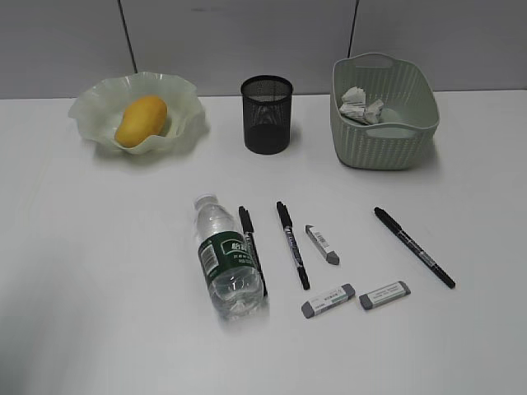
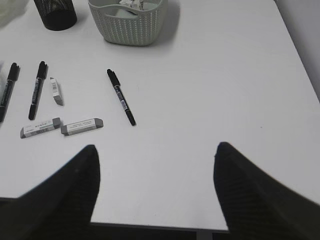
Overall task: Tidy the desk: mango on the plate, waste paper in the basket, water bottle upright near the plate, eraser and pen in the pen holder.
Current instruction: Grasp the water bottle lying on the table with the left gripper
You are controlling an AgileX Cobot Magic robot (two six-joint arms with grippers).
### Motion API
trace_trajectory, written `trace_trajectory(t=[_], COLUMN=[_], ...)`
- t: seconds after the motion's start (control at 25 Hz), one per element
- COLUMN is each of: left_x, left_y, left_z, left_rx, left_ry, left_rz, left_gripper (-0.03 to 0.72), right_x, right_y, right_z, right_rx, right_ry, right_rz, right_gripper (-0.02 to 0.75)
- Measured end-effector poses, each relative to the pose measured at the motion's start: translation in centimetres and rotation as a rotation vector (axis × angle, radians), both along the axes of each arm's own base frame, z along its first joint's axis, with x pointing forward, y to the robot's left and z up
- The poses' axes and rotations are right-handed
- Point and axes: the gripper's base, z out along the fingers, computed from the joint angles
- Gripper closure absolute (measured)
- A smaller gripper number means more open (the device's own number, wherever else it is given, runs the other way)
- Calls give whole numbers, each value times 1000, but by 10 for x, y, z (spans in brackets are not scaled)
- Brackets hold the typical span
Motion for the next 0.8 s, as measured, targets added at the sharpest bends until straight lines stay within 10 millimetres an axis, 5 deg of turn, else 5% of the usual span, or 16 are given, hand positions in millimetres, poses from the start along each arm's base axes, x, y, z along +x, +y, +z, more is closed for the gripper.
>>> trace_trajectory(t=[0.28, 0.56, 0.8], left_x=[61, 100, 117], left_y=[-16, -85, -146], left_z=[12, 10, -15], left_rx=[-22, -17, -34], left_ry=[50, 119, 188], left_rz=[-46, -172, -171], left_gripper=[225, 225, 228], right_x=[0, 0, 0], right_y=[0, 0, 0], right_z=[0, 0, 0], right_rx=[0, 0, 5], right_ry=[0, 0, 1], right_rz=[0, 0, -2], right_gripper=[176, 176, 176])
